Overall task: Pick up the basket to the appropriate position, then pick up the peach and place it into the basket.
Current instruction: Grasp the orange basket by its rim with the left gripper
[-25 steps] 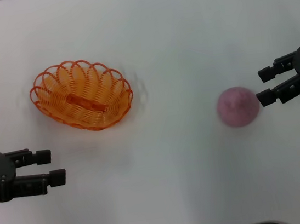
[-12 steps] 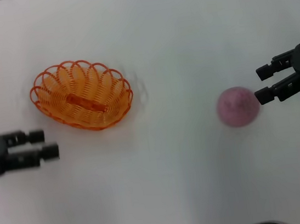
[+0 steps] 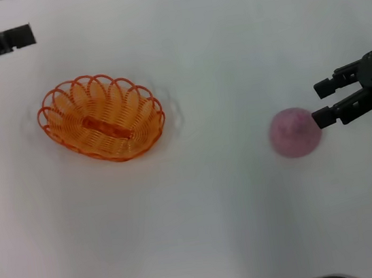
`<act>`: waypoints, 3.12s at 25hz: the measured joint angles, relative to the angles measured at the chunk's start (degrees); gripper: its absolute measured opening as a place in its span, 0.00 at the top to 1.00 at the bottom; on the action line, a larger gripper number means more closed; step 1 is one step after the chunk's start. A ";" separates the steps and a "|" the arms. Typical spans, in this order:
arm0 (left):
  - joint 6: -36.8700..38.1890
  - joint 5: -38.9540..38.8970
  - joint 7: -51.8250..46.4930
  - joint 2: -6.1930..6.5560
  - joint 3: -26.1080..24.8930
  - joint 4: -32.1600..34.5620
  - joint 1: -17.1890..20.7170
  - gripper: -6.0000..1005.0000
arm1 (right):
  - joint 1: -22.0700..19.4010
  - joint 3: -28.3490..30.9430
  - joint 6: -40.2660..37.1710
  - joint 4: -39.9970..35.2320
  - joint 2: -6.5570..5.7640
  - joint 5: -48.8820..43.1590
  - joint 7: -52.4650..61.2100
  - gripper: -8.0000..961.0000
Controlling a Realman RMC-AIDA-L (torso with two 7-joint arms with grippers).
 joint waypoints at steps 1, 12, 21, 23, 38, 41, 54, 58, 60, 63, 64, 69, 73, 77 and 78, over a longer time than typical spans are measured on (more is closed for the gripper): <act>-1.66 0.52 -1.78 0.19 1.93 1.29 -0.59 0.22 | 0.01 0.01 0.05 0.00 0.05 0.00 0.00 0.00; -15.41 20.62 -23.47 0.83 20.30 10.99 -7.61 0.24 | 0.25 -0.23 0.91 0.00 0.23 0.00 0.01 0.00; -21.40 38.65 -26.01 -1.70 25.68 2.79 -14.72 0.26 | 0.50 -0.64 1.33 0.00 0.42 0.00 0.09 0.00; -23.08 39.98 -26.13 -2.27 26.82 0.52 -15.41 0.26 | 0.49 -0.67 1.41 0.00 0.53 0.01 0.09 0.00; -29.59 41.89 -25.89 -2.90 30.92 -6.81 -16.09 0.34 | 0.87 -0.68 2.26 0.00 1.17 -1.23 0.02 0.00; -30.37 41.92 -25.80 -3.08 30.93 -6.83 -15.76 0.48 | 0.88 -0.68 2.54 0.00 1.18 -1.23 0.01 0.00; -30.39 41.84 -25.66 -3.43 31.11 -6.85 -15.63 0.79 | 0.89 -0.60 2.80 0.00 1.18 -1.23 0.00 0.00; -29.84 41.23 -25.65 -3.47 30.15 -6.85 -15.61 0.90 | 0.88 -0.45 2.93 0.00 1.18 -1.23 0.00 0.00; -28.88 40.34 -25.65 -3.47 28.90 -6.85 -15.60 0.91 | 0.89 -0.44 2.97 0.00 1.18 -1.23 0.00 0.00; -26.01 37.52 -25.45 -3.14 24.74 -6.70 -15.36 0.92 | 0.89 -0.37 2.99 0.00 1.18 -1.22 0.00 0.00; -25.37 36.71 -25.33 -3.05 23.76 -6.53 -15.07 0.93 | 0.89 -0.32 2.99 0.00 1.18 -1.22 0.00 0.00; -22.67 33.65 -25.08 -2.73 18.45 -5.15 -11.85 0.94 | 0.89 -0.22 2.99 0.00 1.18 -1.22 0.00 0.00; -20.37 31.50 -25.40 -2.69 13.77 -4.01 -8.18 0.94 | 0.85 -0.23 2.98 0.00 1.18 -1.22 0.00 0.00; -18.27 28.07 -25.51 -3.22 10.84 -2.53 -4.47 0.94 | 0.92 -0.24 2.98 0.00 1.18 -1.22 0.00 0.00; -18.04 27.00 -25.52 -3.48 10.45 -2.22 -3.41 0.94 | 1.01 -0.24 2.98 0.00 1.18 -1.23 0.00 0.00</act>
